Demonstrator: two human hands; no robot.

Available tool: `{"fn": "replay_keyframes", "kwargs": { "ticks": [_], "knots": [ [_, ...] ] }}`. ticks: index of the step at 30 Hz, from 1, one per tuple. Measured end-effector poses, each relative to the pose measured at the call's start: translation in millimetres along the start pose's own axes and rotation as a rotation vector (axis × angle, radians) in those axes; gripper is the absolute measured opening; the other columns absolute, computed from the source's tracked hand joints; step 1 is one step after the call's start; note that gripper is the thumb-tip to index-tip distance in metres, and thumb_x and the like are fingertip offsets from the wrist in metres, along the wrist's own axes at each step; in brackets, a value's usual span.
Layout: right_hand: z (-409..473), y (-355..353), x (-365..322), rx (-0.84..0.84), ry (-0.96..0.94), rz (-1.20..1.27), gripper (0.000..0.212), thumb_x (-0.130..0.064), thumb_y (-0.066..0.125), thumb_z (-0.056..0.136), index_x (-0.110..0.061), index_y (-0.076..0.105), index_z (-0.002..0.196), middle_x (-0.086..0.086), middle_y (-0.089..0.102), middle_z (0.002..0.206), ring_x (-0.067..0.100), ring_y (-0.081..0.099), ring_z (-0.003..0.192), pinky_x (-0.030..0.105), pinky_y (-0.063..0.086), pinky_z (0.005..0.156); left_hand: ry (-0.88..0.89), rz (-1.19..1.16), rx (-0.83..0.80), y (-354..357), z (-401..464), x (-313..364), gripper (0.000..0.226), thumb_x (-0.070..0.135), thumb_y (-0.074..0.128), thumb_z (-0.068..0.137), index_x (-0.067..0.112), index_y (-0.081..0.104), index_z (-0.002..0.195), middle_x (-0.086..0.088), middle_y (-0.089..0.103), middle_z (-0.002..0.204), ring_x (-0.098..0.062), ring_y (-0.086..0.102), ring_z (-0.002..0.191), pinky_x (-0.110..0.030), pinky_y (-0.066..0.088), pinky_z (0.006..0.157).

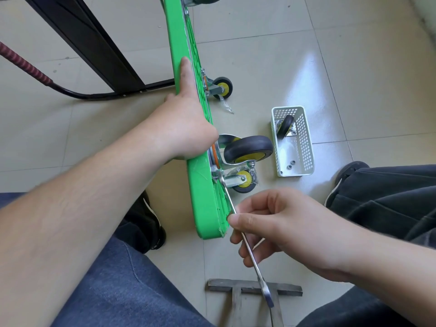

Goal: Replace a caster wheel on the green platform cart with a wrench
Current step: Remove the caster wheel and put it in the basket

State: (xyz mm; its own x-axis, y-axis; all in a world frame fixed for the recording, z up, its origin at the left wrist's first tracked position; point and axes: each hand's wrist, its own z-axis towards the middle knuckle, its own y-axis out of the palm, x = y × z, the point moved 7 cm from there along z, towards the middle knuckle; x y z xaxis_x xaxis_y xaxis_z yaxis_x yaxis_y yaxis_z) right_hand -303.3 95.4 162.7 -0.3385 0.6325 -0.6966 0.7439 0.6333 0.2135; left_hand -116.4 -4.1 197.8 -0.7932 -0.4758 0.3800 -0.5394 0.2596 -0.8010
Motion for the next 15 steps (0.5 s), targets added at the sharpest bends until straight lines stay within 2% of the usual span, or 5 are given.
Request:
{"fn": "replay_keyframes", "kwargs": {
  "ticks": [4, 9, 15],
  "knots": [
    [1.8, 1.1, -5.4, 0.023, -0.015, -0.003, 0.024, -0.017, 0.068, 0.096, 0.006, 0.069, 0.09, 0.021, 0.073, 0.083, 0.029, 0.068, 0.066, 0.033, 0.06, 0.064, -0.002, -0.013, -0.006, -0.1, -0.7, -0.1, 0.116, 0.02, 0.06, 0.091, 0.039, -0.035, 0.154, -0.023, 0.043, 0.145, -0.023, 0.055, 0.063, -0.027, 0.033, 0.044],
    [7.3, 3.7, -8.1, 0.028, -0.027, -0.015, 0.026, -0.017, 0.069, 0.096, 0.008, 0.07, 0.09, 0.023, 0.071, 0.082, 0.028, 0.067, 0.064, 0.029, 0.057, 0.06, 0.001, -0.029, -0.004, -0.3, -0.6, 0.1, 0.116, 0.019, 0.06, 0.091, 0.038, -0.035, 0.155, -0.023, 0.051, 0.132, -0.023, 0.054, 0.06, -0.026, 0.032, 0.043],
    [13.5, 3.5, -4.8, 0.038, -0.036, -0.027, 0.03, -0.016, 0.068, 0.098, 0.012, 0.065, 0.089, 0.025, 0.061, 0.078, 0.034, 0.065, 0.068, 0.033, 0.059, 0.064, 0.012, -0.024, 0.005, -0.6, -1.4, 0.1, 0.116, 0.019, 0.06, 0.091, 0.037, -0.034, 0.155, -0.024, 0.049, 0.136, -0.024, 0.056, 0.064, -0.027, 0.033, 0.045]
  ]
}}
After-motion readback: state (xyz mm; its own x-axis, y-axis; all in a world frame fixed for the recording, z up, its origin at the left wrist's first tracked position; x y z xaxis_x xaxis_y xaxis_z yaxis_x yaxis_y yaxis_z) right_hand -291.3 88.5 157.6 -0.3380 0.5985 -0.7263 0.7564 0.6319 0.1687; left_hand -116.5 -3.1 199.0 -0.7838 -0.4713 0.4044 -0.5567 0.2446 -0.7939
